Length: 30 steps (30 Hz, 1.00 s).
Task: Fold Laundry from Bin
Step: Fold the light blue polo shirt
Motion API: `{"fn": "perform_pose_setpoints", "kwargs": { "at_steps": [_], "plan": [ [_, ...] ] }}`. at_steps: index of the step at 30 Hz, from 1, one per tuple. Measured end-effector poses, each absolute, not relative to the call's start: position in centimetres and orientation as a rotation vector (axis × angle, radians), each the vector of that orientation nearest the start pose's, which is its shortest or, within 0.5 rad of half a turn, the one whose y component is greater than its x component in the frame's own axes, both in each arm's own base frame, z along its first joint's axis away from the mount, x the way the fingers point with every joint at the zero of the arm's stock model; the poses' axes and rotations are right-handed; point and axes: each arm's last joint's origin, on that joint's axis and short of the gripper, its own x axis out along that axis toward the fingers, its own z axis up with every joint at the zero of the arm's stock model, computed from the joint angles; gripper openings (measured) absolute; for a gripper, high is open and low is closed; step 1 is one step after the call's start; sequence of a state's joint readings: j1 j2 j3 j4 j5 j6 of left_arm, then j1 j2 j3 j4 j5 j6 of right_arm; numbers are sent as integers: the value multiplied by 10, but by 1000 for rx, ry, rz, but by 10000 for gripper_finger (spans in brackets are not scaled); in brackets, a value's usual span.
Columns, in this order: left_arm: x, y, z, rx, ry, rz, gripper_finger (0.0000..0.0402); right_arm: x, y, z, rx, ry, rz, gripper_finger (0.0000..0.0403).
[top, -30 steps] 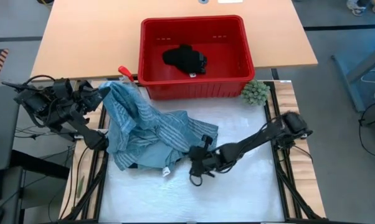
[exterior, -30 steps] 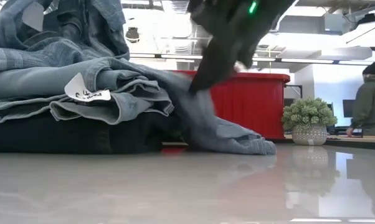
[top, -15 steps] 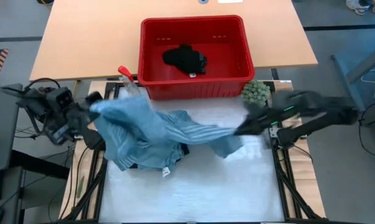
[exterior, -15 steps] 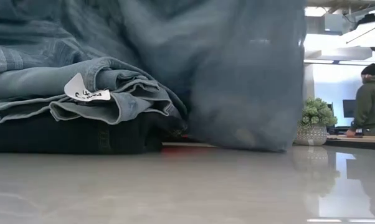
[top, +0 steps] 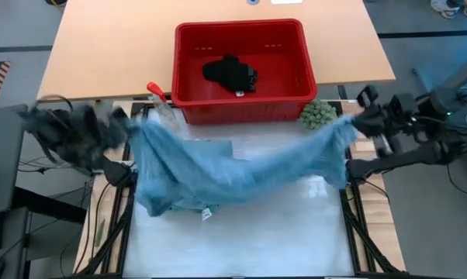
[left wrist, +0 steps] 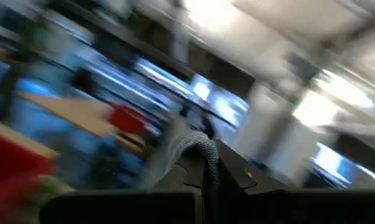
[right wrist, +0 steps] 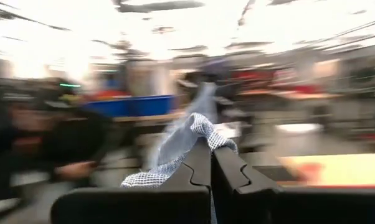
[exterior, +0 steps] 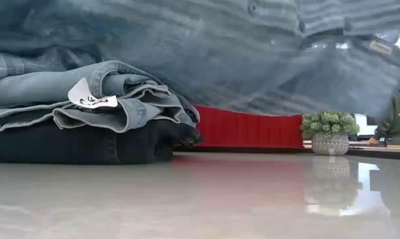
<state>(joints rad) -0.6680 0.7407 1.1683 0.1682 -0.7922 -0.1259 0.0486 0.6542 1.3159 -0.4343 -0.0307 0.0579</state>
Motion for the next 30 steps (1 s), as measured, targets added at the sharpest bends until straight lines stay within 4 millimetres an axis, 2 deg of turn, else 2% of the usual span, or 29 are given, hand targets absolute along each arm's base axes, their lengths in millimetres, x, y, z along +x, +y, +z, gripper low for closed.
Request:
{"fn": "perform_pose_setpoints", "kwargs": {
  "at_steps": [3,8,11,14,18,23,26,28,30],
  "plan": [
    [65,-19,505,-497,-507,243,0,70,-2,485,-2,-225,-116,19],
    [28,8,540,-392,-556,326,0,95,-15,492,-115,-244,-348,19],
    [11,20,560,-379,-565,331,0,109,-27,506,-182,-241,-396,19],
    [1,26,583,-341,-617,308,0,123,-42,527,-223,-257,-349,19],
    [6,20,618,-206,-670,234,0,135,-64,560,-286,-297,-332,19],
    [16,8,654,-47,-676,105,0,143,-75,587,-302,-311,-167,19],
    [28,-5,664,29,-673,5,0,142,-73,595,-328,-290,-105,19],
    [29,-7,662,71,-694,0,0,138,-69,598,-327,-278,-83,19],
    [35,-12,656,109,-632,-23,0,133,-64,598,-315,-252,-54,19]
  ]
}}
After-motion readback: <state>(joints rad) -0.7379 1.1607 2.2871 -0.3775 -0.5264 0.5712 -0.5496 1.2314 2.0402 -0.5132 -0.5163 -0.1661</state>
